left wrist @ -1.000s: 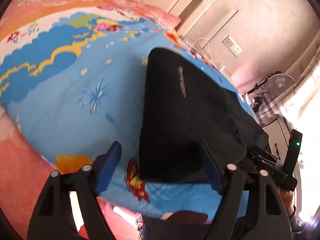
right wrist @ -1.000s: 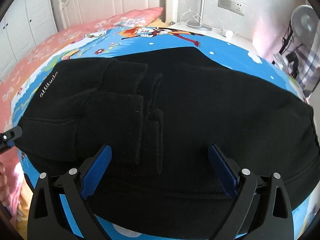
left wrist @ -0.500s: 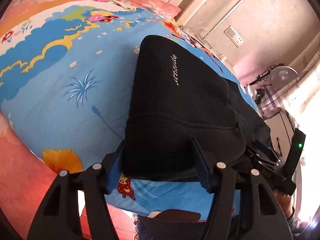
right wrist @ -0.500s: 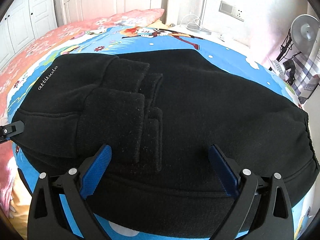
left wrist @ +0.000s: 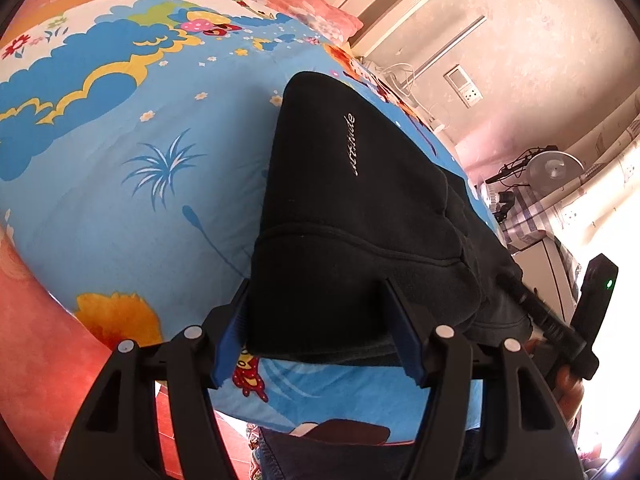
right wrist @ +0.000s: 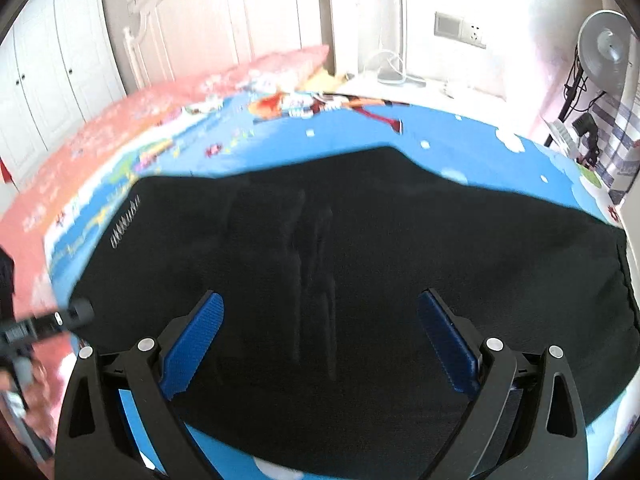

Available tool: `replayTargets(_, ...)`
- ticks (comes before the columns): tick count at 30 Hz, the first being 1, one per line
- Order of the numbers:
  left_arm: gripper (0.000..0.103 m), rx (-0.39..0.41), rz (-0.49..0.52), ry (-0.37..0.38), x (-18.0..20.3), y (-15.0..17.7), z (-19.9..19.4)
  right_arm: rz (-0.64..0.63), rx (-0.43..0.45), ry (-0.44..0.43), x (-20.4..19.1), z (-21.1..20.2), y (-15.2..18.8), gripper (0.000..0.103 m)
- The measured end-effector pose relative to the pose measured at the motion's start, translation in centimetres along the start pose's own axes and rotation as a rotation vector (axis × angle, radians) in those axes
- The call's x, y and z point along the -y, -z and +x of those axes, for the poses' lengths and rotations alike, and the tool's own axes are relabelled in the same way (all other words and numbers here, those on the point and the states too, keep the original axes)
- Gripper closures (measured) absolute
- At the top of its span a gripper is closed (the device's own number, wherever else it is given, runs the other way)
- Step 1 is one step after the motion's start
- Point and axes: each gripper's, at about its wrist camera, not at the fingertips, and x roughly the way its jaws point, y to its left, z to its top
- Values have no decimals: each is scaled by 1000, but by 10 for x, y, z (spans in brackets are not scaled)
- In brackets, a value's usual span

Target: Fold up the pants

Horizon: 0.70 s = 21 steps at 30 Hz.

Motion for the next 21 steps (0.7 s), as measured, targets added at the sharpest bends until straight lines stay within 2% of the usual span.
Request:
replayTargets(3,42,1,-1,-6,1,1,-1,-54,-12,45,-11,18,-12,8)
replayTargets(6,48,7,7,-13,5,1,-5,-118,-101,109,-21,46,-8,8)
replayTargets(9,53,19,7,-5,9,1,-11,-117,-85,117,-22,48,-2,8)
replayTargets(12,51,34,-13,25,8,-1,-16,-135,-81,128,-24,47,1,8)
replayTargets(14,48,30,-70,60,2,-3,-13,-122,-86,122,-23,48,2,8)
replayTargets(21,47,45,-104,81,-6,-6,-13,-125,-79,126,-22,49,4,8)
